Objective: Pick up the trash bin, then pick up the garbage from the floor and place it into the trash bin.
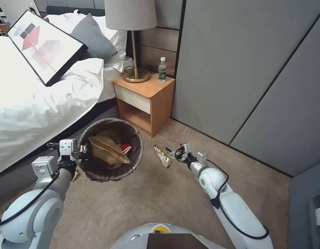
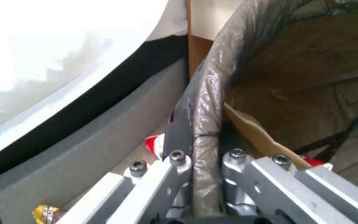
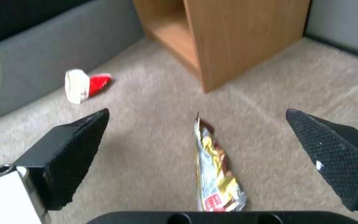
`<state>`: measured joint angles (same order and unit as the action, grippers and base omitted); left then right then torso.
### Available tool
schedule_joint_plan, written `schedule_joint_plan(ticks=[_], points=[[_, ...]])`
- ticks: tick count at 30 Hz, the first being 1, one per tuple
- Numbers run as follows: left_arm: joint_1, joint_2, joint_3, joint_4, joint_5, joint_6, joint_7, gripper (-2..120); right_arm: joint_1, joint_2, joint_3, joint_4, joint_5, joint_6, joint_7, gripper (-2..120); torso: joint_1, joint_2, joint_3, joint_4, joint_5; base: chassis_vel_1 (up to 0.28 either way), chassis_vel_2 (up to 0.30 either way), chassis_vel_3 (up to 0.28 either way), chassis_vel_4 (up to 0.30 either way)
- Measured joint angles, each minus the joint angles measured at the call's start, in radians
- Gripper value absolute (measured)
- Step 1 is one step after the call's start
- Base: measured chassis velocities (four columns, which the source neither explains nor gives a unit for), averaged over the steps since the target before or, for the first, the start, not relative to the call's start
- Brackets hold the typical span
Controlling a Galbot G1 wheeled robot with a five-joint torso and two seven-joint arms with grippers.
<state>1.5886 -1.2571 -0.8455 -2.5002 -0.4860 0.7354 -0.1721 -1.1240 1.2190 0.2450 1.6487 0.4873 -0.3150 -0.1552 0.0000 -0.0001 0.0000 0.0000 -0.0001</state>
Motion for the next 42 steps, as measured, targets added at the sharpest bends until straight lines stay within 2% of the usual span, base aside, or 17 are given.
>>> schedule_joint_plan(ticks=[19, 21, 22, 27, 42], points=[[-0.003, -0.001, 0.009, 0.000, -0.002, 0.000, 0.001, 2, 0.149, 0.102, -0.045, -0.333, -0.105, 0.042, -0.043, 100, 0.000, 0.000, 0.000, 0.0000, -0.0001, 0.000, 0.000, 0.000, 0.000], [-0.005, -0.001, 0.010, 0.000, -0.002, 0.000, 0.001, 2, 0.177, 0.120, -0.049, -0.398, -0.132, 0.056, -0.047, 100, 0.000, 0.000, 0.000, 0.0000, 0.0000, 0.000, 0.000, 0.000, 0.000], [-0.006, -0.001, 0.011, 0.000, -0.002, 0.000, 0.002, 2, 0.222, 0.146, -0.056, -0.510, -0.183, 0.084, -0.055, 100, 0.000, 0.000, 0.000, 0.0000, 0.0000, 0.000, 0.000, 0.000, 0.000], [-0.007, -0.002, 0.011, 0.000, -0.002, 0.000, 0.004, 2, 0.267, 0.177, -0.056, -0.637, -0.240, 0.123, -0.057, 100, 0.000, 0.000, 0.000, 0.0000, 0.0000, 0.000, 0.000, 0.000, 0.000], [-0.009, -0.002, 0.015, 0.000, -0.001, 0.000, 0.007, 2, 0.341, 0.240, -0.054, -0.794, -0.318, 0.167, -0.064, 100, 0.000, 0.000, 0.000, 0.0000, 0.0000, 0.000, 0.000, 0.000, 0.000]])
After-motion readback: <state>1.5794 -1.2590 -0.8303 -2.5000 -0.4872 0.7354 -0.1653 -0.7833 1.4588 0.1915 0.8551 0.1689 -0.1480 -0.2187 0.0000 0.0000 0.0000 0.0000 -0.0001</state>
